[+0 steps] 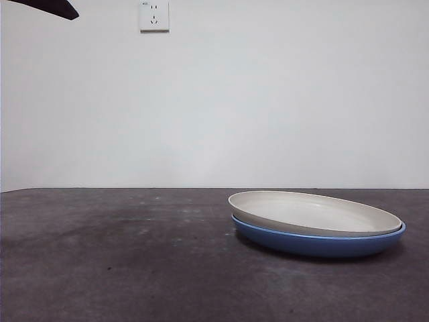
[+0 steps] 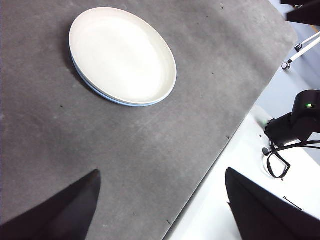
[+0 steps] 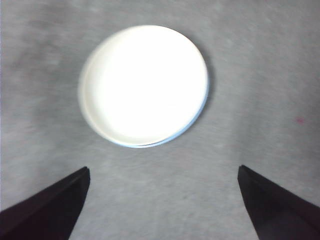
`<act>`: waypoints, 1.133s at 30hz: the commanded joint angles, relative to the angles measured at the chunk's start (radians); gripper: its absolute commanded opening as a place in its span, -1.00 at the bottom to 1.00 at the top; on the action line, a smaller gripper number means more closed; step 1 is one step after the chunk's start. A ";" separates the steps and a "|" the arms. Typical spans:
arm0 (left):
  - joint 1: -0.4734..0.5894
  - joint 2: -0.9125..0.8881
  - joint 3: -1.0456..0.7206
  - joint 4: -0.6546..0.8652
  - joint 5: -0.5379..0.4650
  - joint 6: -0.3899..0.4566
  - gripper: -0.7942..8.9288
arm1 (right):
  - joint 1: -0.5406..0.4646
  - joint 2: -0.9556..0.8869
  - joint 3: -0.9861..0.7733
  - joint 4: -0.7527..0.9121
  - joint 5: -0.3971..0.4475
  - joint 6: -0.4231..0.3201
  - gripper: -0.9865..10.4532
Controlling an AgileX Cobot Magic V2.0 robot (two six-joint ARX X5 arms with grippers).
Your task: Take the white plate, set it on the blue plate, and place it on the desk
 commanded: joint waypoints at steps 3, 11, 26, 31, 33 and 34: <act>-0.005 0.008 0.010 0.008 0.007 0.012 -0.01 | 0.003 0.150 0.011 0.097 0.028 0.028 0.00; -0.005 0.008 0.010 0.007 0.006 0.011 -0.01 | 0.003 0.411 0.010 0.245 0.027 0.026 0.00; -0.005 0.008 0.010 0.008 0.006 0.012 -0.01 | 0.003 0.735 0.010 0.430 -0.002 0.011 -0.10; -0.005 0.008 0.010 0.009 0.006 0.012 -0.01 | 0.003 0.813 0.010 0.470 -0.055 0.011 -0.10; -0.005 0.008 0.010 0.009 0.006 0.012 -0.01 | 0.003 0.836 0.010 0.481 -0.056 0.011 -0.16; -0.005 0.008 0.010 0.009 0.006 0.012 -0.01 | 0.003 0.846 0.010 0.486 -0.057 0.011 -0.20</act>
